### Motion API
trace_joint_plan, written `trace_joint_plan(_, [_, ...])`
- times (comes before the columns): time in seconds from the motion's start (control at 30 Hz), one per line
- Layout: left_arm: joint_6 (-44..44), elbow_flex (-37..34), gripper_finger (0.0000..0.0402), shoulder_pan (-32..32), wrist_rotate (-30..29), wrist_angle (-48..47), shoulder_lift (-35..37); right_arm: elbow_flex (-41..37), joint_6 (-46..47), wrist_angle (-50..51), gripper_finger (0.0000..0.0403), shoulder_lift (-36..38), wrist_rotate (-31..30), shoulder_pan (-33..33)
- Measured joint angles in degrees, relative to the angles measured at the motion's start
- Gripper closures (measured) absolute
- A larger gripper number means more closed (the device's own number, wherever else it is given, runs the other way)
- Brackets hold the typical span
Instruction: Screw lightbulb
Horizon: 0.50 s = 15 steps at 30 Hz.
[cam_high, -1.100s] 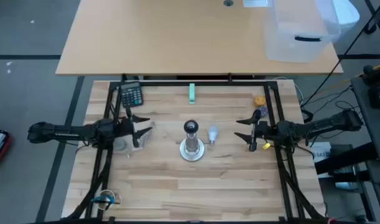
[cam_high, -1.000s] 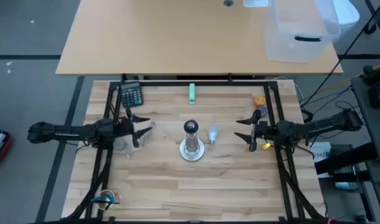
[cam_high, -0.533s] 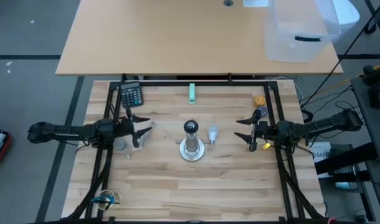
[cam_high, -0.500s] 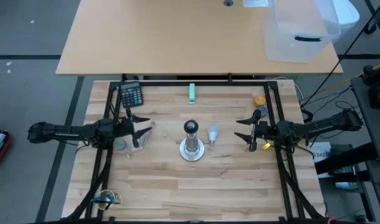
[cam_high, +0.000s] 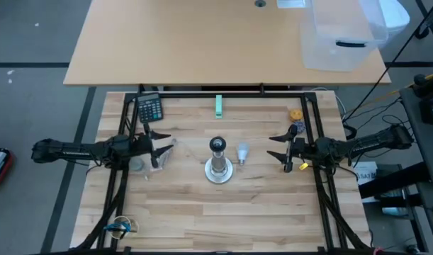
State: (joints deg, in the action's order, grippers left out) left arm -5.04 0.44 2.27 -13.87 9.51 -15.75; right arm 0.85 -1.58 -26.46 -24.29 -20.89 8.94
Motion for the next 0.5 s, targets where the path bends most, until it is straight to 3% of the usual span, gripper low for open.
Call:
trace_joint_plan(0.2, [0.0, 0.0, 0.0191, 0.0, 0.0, 0.0, 0.0, 0.1, 11.8, -7.9, 0.0149, 0.0, 0.0, 0.0])
trace_joint_plan(0.3, [0.0, 0.0, 0.0191, 0.0, 0.0, 0.0, 0.0, 2.9, 13.2, -10.5, 0.0149, 0.0, 1.3, 0.0])
trace_joint_plan(0.4, [0.0, 0.0, 0.0191, 0.0, 0.0, 0.0, 0.0, 9.4, 11.0, -7.2, 0.0149, -1.5, 6.6, 0.0])
trace_joint_plan(0.5, [0.0, 0.0, 0.0191, 0.0, 0.0, 0.0, 0.0, 19.1, 7.3, 3.0, 0.0149, -5.6, 9.2, 0.0])
